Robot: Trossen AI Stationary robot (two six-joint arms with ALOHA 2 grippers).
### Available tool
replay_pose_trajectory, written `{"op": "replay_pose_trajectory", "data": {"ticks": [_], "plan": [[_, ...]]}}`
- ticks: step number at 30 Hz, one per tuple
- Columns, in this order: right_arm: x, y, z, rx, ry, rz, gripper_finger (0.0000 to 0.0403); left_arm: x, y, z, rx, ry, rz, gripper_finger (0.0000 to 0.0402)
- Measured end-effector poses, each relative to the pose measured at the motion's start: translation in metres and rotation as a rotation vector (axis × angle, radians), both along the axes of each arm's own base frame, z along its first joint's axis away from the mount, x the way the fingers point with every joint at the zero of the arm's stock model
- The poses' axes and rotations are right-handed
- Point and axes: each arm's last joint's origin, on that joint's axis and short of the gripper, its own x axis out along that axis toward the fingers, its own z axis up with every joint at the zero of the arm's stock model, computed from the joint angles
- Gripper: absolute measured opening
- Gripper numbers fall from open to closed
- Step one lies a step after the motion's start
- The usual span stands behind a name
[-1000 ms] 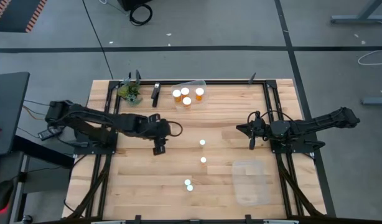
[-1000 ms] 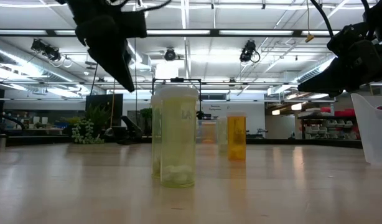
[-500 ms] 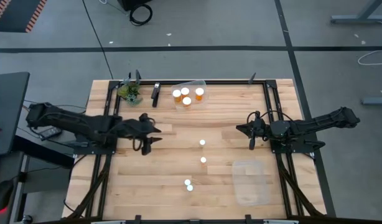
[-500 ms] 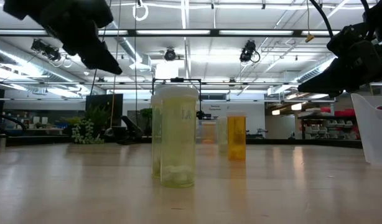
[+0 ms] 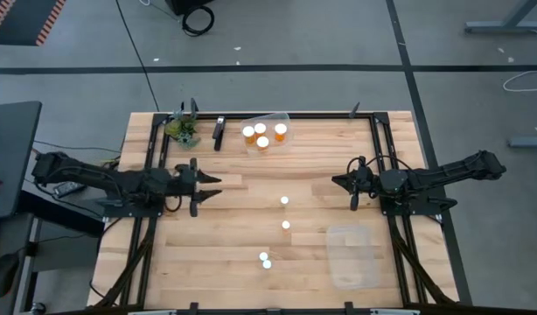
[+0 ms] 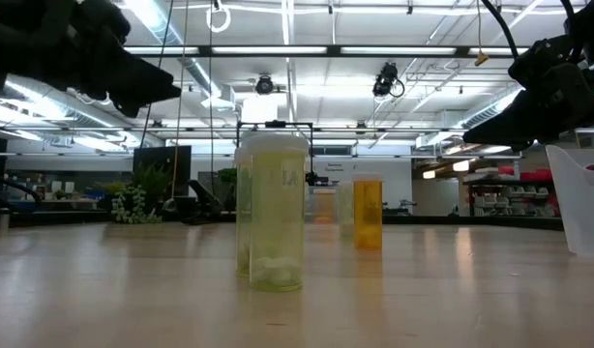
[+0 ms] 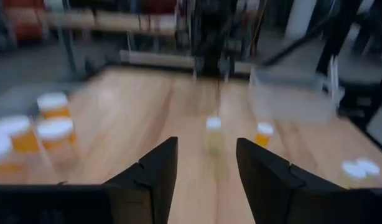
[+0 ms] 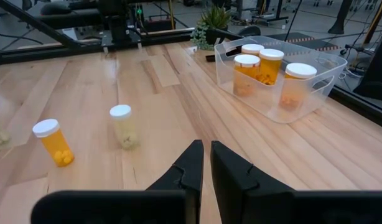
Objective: Pick and place medicine bottles into bin by pill shape (circle, oval)
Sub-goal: Put the small transparent pill bottle into the bottom transparent bin
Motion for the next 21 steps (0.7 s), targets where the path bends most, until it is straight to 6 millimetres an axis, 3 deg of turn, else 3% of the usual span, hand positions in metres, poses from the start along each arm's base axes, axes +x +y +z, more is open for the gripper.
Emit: {"op": "replay_pose_trajectory", "data": {"ticks": [4,21], "plan": [[0.0,0.0,0.0,0.0,0.0,0.0,0.0037,-0.009,0.002,-0.011,0.055,-0.169,0.015,0.0172],[0.0,0.0,0.0,0.0,0.001,0.0,0.0037,-0.016,0.0,0.002,0.14,-0.273,-0.054,0.0172]]}}
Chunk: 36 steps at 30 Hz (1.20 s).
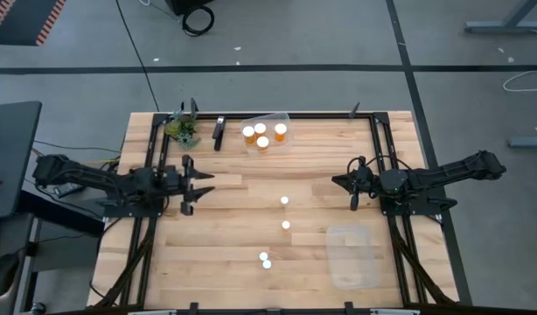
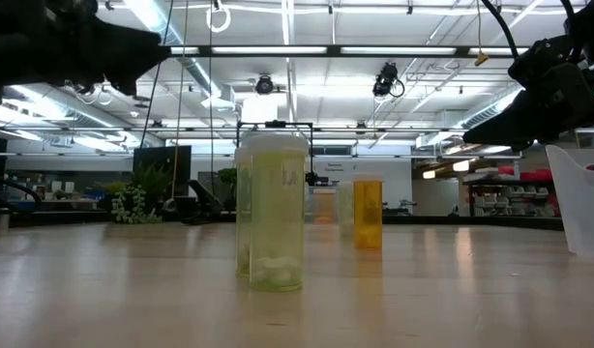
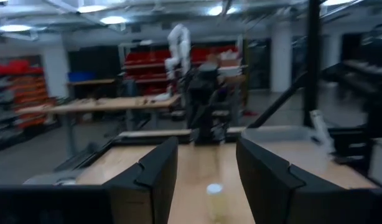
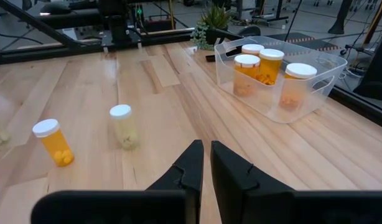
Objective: Pick and place medicine bottles into bin by pill shape (circle, oval)
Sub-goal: Put the small transparent pill bottle into the bottom transparent bin
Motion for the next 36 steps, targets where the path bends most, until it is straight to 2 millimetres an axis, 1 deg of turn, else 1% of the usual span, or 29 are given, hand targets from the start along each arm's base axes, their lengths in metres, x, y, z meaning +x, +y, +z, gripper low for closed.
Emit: {"op": "replay_pose_trajectory", "data": {"ticks": [3,10,11,15,18,20,22,25,27,29,36], "plan": [[0.0,0.0,0.0,0.0,0.0,0.0,0.0037,-0.002,-0.001,0.001,0.003,-0.007,-0.036,0.0172],[0.0,0.0,0.0,-0.006,0.002,0.002,0.0037,-0.007,0.0,0.005,0.031,-0.044,-0.03,0.0172],[0.0,0.0,0.0,-0.039,0.012,0.005,0.0037,-0.008,0.0,0.006,0.037,-0.055,-0.028,0.0171],[0.0,-0.002,0.0,-0.27,0.085,0.028,0.0037,-0.012,0.0,0.008,0.088,-0.074,-0.041,0.0171],[0.0,-0.002,0.0,-0.32,0.102,0.041,0.0037,-0.012,-0.001,0.008,0.098,-0.07,-0.05,0.0171],[0.0,-0.002,0.001,-0.322,0.102,0.042,0.0037,-0.011,-0.001,0.003,0.061,-0.018,-0.063,0.0171],[0.0,-0.002,0.001,-0.272,0.082,0.043,0.0037,-0.009,-0.001,-0.007,0.009,0.083,-0.076,0.0171],[0.001,-0.001,0.003,-0.084,-0.009,0.014,0.0037,-0.008,-0.001,-0.017,-0.046,0.19,-0.081,0.0171],[0.002,-0.001,0.007,0.048,-0.083,-0.019,0.0037,-0.008,-0.001,-0.019,-0.064,0.209,-0.082,0.0172],[0.002,-0.001,0.008,0.134,-0.124,-0.037,0.0037,-0.008,-0.001,-0.02,-0.078,0.216,-0.084,0.0172],[0.002,0.0,0.008,0.288,-0.169,-0.054,0.0037,-0.008,-0.001,-0.022,-0.087,0.239,-0.083,0.0172]]}}
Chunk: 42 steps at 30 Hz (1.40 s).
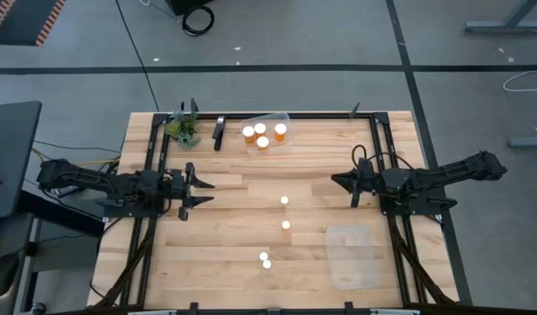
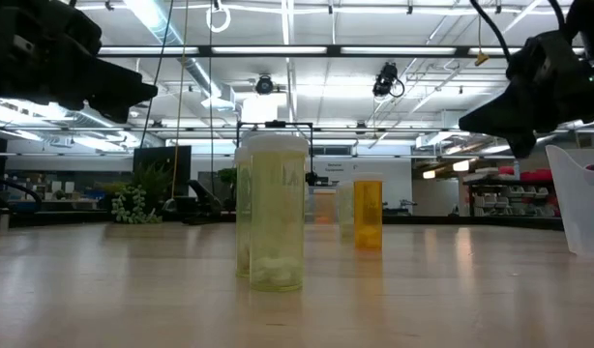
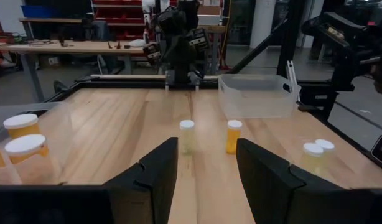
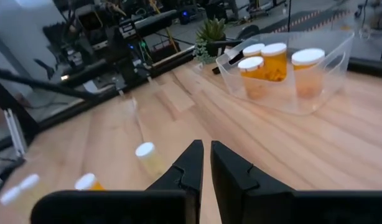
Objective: Pick and place medicine bottles into bin by pill shape (circle, oval)
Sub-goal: Put the small transparent pill bottle into the bottom transparent bin
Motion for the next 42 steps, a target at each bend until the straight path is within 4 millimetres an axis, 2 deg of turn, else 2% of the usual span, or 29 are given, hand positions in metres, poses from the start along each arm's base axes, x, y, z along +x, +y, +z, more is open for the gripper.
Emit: {"op": "replay_pose_trajectory", "data": {"ticks": [10,15,21,26,29,36,42], "plan": [[0.001,0.001,0.004,0.271,-0.12,-0.017,0.0037,0.0,0.0,0.001,-0.034,-0.012,0.001,0.0172],[0.003,0.003,0.018,0.198,-0.147,0.06,0.0037,0.0,0.0,0.001,-0.034,-0.012,0.001,0.0172],[0.014,0.003,0.058,0.014,-0.133,0.041,0.0037,0.0,0.0,0.001,-0.034,-0.012,0.001,0.0172],[0.032,0.004,0.085,-0.091,-0.009,-0.003,0.0037,0.0,0.0,0.001,-0.034,-0.012,0.001,0.0172],[0.047,0.003,0.091,-0.099,0.076,-0.028,0.0037,0.0,0.0,0.001,-0.034,-0.011,0.001,0.0172],[0.087,0.0,0.088,-0.091,0.287,-0.019,0.0037,0.0,0.0,0.001,-0.033,-0.011,0.001,0.0172],[0.113,0.002,0.076,-0.078,0.424,0.012,0.0048,0.0,0.0,0.001,-0.033,-0.011,0.001,0.0172]]}}
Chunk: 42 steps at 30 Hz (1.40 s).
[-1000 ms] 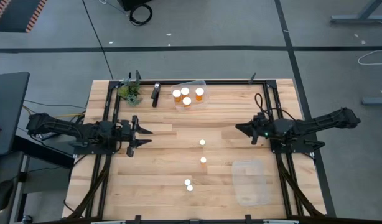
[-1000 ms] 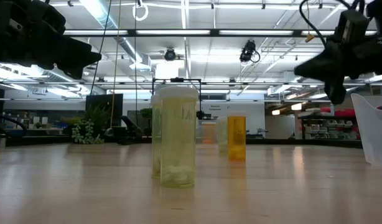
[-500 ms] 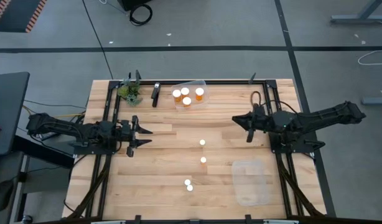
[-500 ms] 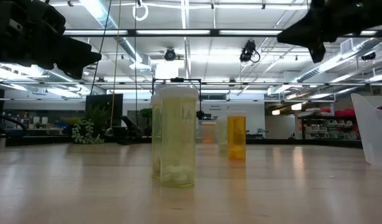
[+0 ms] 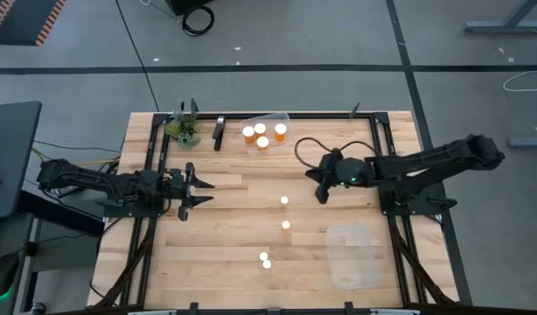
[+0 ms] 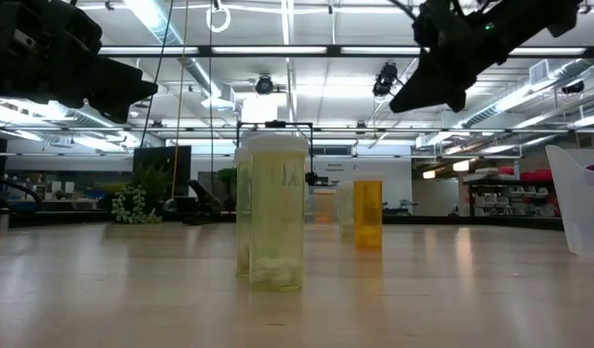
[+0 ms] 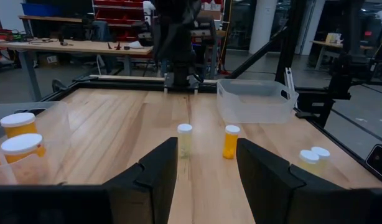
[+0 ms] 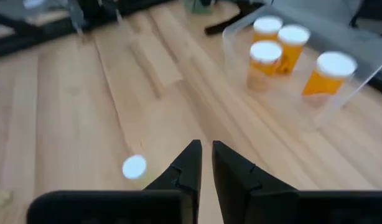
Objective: Pick and place medicine bottles into bin by pill shape (circle, oval)
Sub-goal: Put the small transparent pill bottle into the bottom transparent bin
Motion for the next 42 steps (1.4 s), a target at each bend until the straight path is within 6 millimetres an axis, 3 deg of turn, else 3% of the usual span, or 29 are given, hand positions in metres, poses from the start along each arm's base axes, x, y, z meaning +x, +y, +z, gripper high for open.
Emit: {"op": "replay_pose_trajectory", "data": {"ticks": [7,22,42], "plan": [[0.021,0.003,-0.01,0.058,0.062,0.033,0.0085,0.0,0.0,0.0,0.0,0.0,0.0,0.0172],[0.076,0.01,-0.01,0.079,0.237,0.069,0.0178,0.0,0.0,0.0,0.0,0.0,0.0,0.0172],[0.124,0.016,-0.022,0.134,0.416,0.085,0.0191,0.0,0.0,0.0,0.0,0.001,0.0,0.0172]]}}
